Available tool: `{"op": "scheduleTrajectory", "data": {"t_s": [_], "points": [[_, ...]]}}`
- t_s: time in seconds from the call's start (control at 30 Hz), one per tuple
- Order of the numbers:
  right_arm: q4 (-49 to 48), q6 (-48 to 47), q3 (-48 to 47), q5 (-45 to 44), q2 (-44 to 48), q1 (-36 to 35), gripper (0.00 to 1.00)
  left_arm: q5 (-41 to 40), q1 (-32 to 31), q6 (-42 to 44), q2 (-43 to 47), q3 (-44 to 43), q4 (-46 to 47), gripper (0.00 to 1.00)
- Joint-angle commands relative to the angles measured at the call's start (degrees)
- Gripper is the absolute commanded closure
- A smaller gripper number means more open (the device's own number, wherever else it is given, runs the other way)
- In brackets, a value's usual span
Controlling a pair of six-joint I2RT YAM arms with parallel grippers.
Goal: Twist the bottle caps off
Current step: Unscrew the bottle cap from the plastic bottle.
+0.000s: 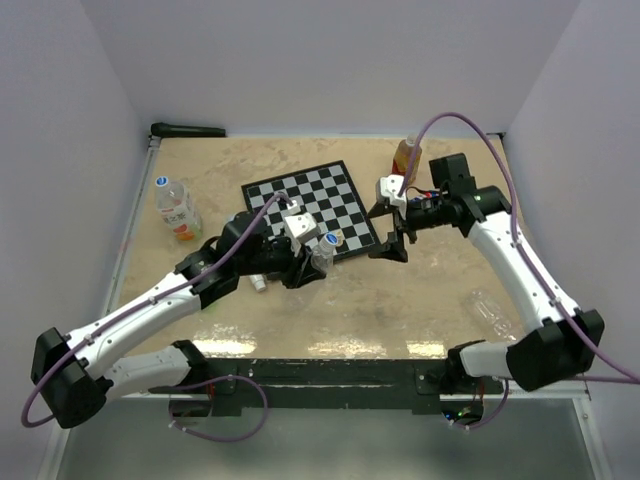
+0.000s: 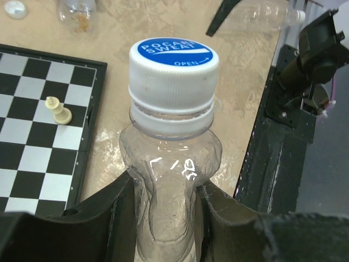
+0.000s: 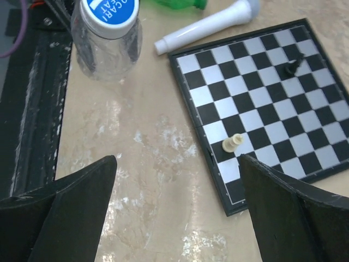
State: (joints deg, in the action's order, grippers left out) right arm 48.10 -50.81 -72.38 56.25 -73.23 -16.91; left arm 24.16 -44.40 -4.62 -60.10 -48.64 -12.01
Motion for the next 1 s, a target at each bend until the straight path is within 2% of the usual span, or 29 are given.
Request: {"op": "scheduleTrajectory", "data": {"t_s": [0.0, 0.27, 0.73, 0.83, 0.97], "points": [[21.74, -18.08, -5.83, 7.20, -7.26, -0.06, 0.02, 3.70, -0.77, 3.13, -1.51, -3.30, -2.58, 1.00], [23.45, -17.84, -8.12, 7.65, -6.49, -1.11, 0.02, 5.81, -2.09, 4.36, -5.82, -5.06, -3.81, 1.00], [7.54, 3.08, -10.24, 5.71, -4.81, -5.50, 0.08, 8.09, -3.59, 7.08, -12.76, -9.28, -6.01, 1.00], [7.45, 3.69, -9.19, 5.10, -5.43, -7.26, 0.14, 7.83, -3.59, 7.17, -13.12, -9.71, -6.01, 1.00], [6.66, 5.19, -8.39, 4.75, -5.61, -8.67, 0.30, 7.39, -3.59, 7.08, -13.29, -10.07, -6.09, 1.00]]}}
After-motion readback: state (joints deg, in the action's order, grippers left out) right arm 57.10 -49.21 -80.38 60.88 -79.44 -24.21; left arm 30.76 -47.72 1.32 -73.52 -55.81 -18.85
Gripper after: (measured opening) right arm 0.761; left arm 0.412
